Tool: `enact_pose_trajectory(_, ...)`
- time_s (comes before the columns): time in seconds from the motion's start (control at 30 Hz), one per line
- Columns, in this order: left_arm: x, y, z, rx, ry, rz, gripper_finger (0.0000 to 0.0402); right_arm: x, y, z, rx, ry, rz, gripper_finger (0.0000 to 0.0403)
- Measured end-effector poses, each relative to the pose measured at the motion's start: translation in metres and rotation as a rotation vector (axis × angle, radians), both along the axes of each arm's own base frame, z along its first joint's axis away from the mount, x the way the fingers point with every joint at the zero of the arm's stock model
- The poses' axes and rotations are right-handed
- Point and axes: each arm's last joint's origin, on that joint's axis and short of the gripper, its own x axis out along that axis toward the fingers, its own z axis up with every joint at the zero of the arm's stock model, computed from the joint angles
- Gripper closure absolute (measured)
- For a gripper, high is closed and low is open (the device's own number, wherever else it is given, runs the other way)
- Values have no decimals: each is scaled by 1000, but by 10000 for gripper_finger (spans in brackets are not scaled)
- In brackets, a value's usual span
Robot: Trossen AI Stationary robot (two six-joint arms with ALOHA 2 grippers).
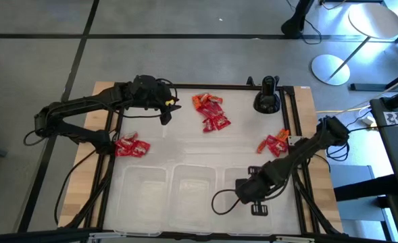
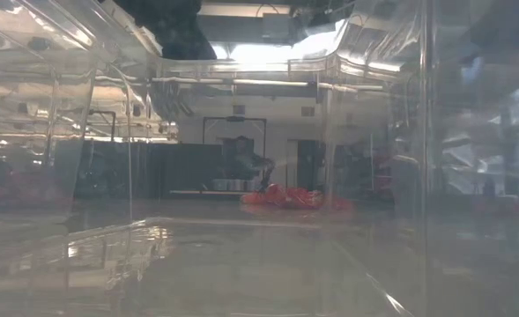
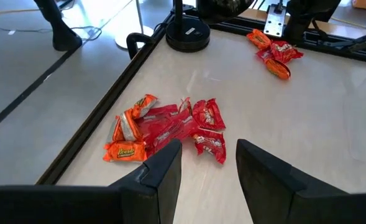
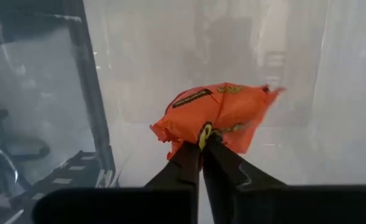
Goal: Sort candy
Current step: Put the orange candy into the right transparent bin
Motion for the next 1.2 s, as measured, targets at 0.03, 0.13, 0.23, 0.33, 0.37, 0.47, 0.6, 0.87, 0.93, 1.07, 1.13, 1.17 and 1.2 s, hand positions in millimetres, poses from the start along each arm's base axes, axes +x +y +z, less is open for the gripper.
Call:
enact_pose_trajectory(0.03, 0, 0, 0, -4, -1, 2, 259, 0, 0, 0, 0, -1, 2, 367)
enact_pose_trajectory(0.13, 0, 0, -1, -10, 6, 3, 259, -1, -1, 0, -6, 9, 0, 324)
enact_pose_trajectory(0.23, -1, -1, -1, -14, 14, 3, 259, -2, -1, 0, -13, 22, -8, 272)
enact_pose_trajectory(0.33, -1, -1, -2, -17, 21, 4, 259, -2, -3, 3, -23, 42, -29, 225)
enact_pose_trajectory(0.37, -1, -1, -2, -19, 24, 4, 259, -2, -6, 7, -22, 45, -38, 214)
enact_pose_trajectory(0.47, -1, -1, -2, -15, 24, 2, 259, -7, -25, 26, -26, 76, -120, 197)
enact_pose_trajectory(0.6, -1, -1, -2, 2, 28, -9, 259, -19, -63, 58, -44, 17, -298, 197)
enact_pose_trajectory(0.87, -1, -1, -2, 5, 30, -12, 259, -54, -136, 90, -159, -97, -892, 237)
enact_pose_trajectory(0.93, -1, -1, -2, 5, 30, -12, 259, -62, -148, 80, -178, -50, -1022, 246)
enact_pose_trajectory(1.07, -1, -1, -2, 4, 32, -12, 259, -73, -165, 49, -212, 26, -1183, 254)
enact_pose_trajectory(1.13, -1, -1, -2, 4, 33, -12, 259, -75, -169, 31, -220, 44, -1200, 252)
enact_pose_trajectory(1.17, -1, -1, -2, 4, 33, -12, 259, -76, -170, 22, -214, 56, -1207, 248)
enact_pose_trajectory(1.2, -1, -1, -2, 4, 34, -12, 259, -76, -171, 13, -202, 70, -1220, 243)
